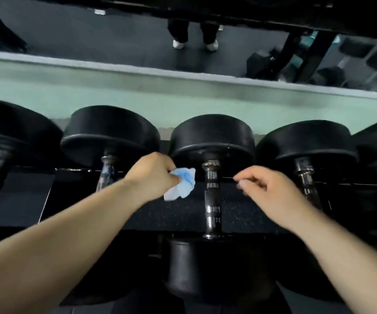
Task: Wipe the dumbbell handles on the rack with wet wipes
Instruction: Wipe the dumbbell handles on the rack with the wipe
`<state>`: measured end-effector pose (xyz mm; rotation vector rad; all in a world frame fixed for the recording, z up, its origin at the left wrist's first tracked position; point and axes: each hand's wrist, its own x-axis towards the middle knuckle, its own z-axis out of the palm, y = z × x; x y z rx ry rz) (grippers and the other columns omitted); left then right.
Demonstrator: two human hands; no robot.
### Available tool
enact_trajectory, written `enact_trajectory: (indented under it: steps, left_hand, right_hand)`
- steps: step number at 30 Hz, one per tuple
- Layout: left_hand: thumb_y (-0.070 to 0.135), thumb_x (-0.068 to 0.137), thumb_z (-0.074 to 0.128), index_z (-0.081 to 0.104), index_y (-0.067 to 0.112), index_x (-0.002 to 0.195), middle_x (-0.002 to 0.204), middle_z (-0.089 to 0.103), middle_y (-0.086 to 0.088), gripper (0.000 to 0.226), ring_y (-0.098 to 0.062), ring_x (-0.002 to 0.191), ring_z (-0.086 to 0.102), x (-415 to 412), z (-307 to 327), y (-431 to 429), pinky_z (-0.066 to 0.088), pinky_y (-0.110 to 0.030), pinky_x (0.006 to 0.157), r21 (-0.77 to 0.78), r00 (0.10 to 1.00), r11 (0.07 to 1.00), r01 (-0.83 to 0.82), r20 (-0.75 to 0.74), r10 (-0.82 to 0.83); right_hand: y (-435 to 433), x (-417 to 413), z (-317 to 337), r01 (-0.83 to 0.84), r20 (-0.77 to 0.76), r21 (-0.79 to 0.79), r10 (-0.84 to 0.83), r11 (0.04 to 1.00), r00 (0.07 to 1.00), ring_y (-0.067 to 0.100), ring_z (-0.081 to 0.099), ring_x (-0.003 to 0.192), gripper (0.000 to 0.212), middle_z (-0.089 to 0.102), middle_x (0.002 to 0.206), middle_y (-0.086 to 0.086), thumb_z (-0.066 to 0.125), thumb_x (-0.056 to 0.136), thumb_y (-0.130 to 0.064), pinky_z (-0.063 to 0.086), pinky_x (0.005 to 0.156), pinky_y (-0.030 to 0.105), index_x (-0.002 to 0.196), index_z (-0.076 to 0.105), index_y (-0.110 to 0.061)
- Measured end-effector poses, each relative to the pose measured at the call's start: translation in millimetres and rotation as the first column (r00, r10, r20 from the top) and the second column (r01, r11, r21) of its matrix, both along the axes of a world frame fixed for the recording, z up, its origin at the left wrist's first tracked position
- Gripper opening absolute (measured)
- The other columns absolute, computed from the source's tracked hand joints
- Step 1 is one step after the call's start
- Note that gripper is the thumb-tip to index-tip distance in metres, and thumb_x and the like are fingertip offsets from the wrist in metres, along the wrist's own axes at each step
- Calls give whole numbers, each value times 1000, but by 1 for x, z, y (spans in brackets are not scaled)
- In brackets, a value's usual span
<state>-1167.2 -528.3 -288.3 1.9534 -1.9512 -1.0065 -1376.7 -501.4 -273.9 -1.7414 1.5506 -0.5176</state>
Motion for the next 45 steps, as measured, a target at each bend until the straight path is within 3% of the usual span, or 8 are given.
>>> enact_trajectory:
  steps: [7, 11, 20, 27, 30, 34, 39, 45]
  left_hand:
    - [17, 85, 61, 61, 14, 63, 53, 59, 2, 22, -2, 46, 56, -11, -50, -1, 49, -15, 46, 386, 990, 918, 90, -132, -41]
    - [22, 85, 62, 61, 14, 65, 61, 56, 4, 21, -4, 57, 55, -18, -54, 4, 49, -15, 49, 357, 984, 931, 76, -179, -12]
    - [9, 86, 58, 62, 7, 95, 77, 63, -5, 10, -11, 66, 60, -26, -40, -4, 51, -15, 52, 361, 946, 931, -57, -277, 165]
    - [40, 93, 43, 57, 11, 106, 93, 68, -8, 35, -15, 80, 65, -53, -43, 3, 54, -22, 67, 417, 758, 901, -122, -547, 356]
    - [28, 98, 36, 58, 14, 94, 82, 66, -4, 26, -14, 72, 64, -54, -43, 6, 54, -22, 62, 453, 652, 869, -199, -601, 463]
    - [8, 89, 54, 56, 13, 76, 66, 63, 0, 14, -5, 60, 64, -50, -42, 9, 53, -16, 56, 389, 727, 910, -142, -583, 363]
    - [-10, 80, 58, 54, 11, 70, 67, 59, -4, 23, -7, 51, 58, -51, -37, 21, 51, -13, 47, 382, 928, 924, 10, -347, 133]
    - [-9, 81, 58, 53, 12, 66, 57, 57, 2, 26, 2, 40, 54, -51, -34, 16, 46, -9, 43, 239, 904, 968, -73, -395, 166]
  right_hand:
    - [56, 15, -42, 348, 249, -20, -333, 937, 909, -2, 57, 68, 19, 64, 72, -5, 50, 86, -23, 41, 61, 5, 71, 62, -27]
    - [55, 14, -45, 328, 269, -51, -303, 943, 914, 17, 55, 66, 25, 60, 72, 5, 50, 82, -30, 41, 61, 20, 71, 62, -12]
    - [56, 12, -46, 286, 228, -71, -264, 956, 937, 8, 55, 71, 19, 62, 64, -1, 49, 83, -24, 39, 60, 18, 71, 61, -17]
    - [63, 12, -49, 259, 211, -115, -231, 959, 950, 3, 56, 69, 22, 62, 78, -20, 51, 82, -20, 39, 60, 17, 63, 57, -31]
    - [63, 11, -48, 255, 211, -108, -229, 961, 950, 0, 55, 71, 20, 62, 78, -23, 49, 81, -21, 39, 61, 13, 66, 60, -29]
    - [63, 11, -48, 259, 225, -116, -228, 959, 947, 0, 56, 70, 21, 62, 73, -23, 50, 82, -18, 40, 61, 12, 66, 61, -27]
    - [62, 10, -49, 265, 231, -103, -236, 959, 944, 3, 55, 68, 19, 63, 76, -17, 52, 82, -17, 40, 60, 17, 67, 62, -23]
    - [61, 10, -48, 249, 236, -104, -220, 963, 947, 4, 55, 68, 18, 63, 75, -16, 52, 81, -17, 40, 60, 17, 66, 61, -22]
